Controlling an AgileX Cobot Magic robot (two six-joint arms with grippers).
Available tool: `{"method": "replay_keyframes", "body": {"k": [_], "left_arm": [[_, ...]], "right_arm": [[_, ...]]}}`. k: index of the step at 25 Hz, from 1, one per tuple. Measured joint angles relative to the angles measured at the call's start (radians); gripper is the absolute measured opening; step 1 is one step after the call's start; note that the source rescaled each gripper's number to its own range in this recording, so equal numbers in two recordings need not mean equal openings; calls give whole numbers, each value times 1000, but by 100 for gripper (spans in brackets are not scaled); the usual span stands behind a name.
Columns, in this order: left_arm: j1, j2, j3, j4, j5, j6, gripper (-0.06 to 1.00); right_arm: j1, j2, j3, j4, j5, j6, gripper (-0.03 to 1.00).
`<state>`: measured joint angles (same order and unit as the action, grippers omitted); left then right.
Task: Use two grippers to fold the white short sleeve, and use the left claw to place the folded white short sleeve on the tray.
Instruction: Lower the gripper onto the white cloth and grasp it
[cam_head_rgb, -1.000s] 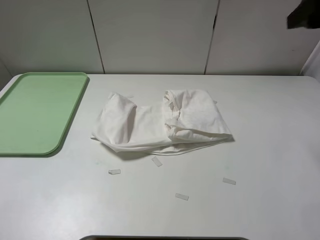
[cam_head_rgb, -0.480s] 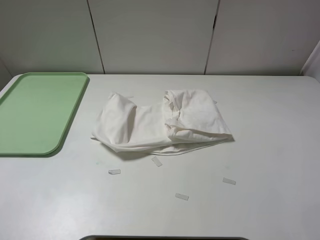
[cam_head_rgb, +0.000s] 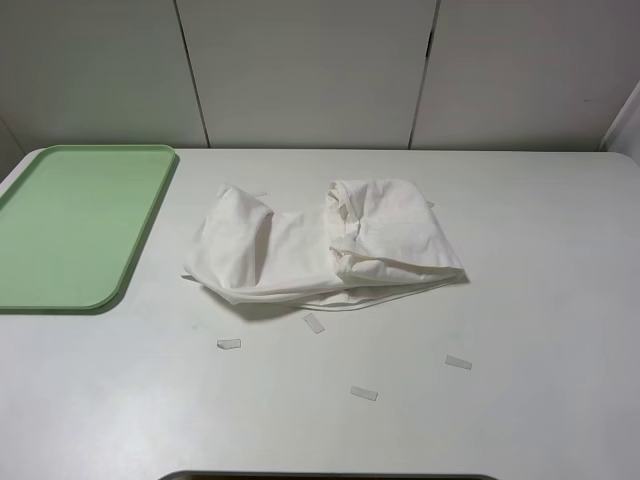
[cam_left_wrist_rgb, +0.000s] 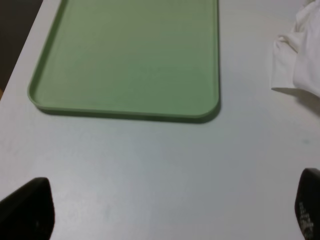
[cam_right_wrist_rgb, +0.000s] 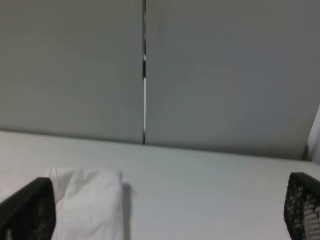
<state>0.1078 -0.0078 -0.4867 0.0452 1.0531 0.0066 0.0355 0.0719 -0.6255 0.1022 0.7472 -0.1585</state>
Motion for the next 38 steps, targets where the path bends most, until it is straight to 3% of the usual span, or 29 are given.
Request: {"method": "replay_keyframes", "body": {"k": [20,26,38], "left_arm": [[0,0,0,0,0,0,96],[0,0,0,0,0,0,96],[-15,0,0,0,0,0,96]], "right_arm": [[6,-78,116,19,137,67,100],[6,-78,112,7,302,118,100],[6,-78,112,-33,315,123,100]]}}
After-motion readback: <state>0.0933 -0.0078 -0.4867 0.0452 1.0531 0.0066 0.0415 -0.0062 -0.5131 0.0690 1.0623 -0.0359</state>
